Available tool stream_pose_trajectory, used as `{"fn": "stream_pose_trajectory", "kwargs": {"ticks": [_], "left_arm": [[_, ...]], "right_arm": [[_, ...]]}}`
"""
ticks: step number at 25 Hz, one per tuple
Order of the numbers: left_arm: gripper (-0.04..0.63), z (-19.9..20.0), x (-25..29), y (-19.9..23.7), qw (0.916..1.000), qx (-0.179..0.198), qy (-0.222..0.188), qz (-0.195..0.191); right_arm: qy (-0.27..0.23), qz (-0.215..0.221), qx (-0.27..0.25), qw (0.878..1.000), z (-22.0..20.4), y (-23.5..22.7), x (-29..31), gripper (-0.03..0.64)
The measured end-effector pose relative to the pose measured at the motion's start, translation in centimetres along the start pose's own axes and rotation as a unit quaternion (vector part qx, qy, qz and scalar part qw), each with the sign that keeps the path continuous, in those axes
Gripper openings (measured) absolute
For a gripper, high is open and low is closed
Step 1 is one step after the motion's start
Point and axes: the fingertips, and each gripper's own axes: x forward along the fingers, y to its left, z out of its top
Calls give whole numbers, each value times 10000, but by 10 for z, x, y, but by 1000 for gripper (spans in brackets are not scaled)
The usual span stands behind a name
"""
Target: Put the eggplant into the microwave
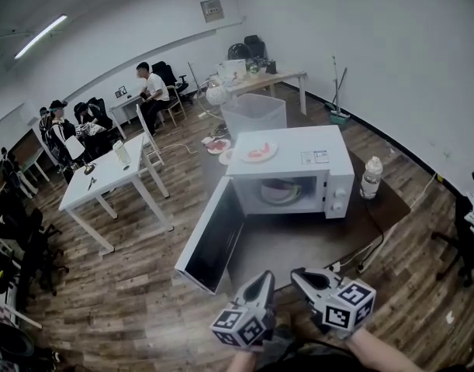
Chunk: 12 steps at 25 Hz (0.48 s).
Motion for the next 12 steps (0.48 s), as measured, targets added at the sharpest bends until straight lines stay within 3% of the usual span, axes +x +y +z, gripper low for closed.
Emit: {"fn": "stream_pose_trajectory", "kwargs": {"ticks": [12], "left_arm": [[-4, -4, -4, -7, 9995, 201, 231, -49]], "right_arm": [[-133, -188, 288, 9993, -8, -3, -21, 0]]}}
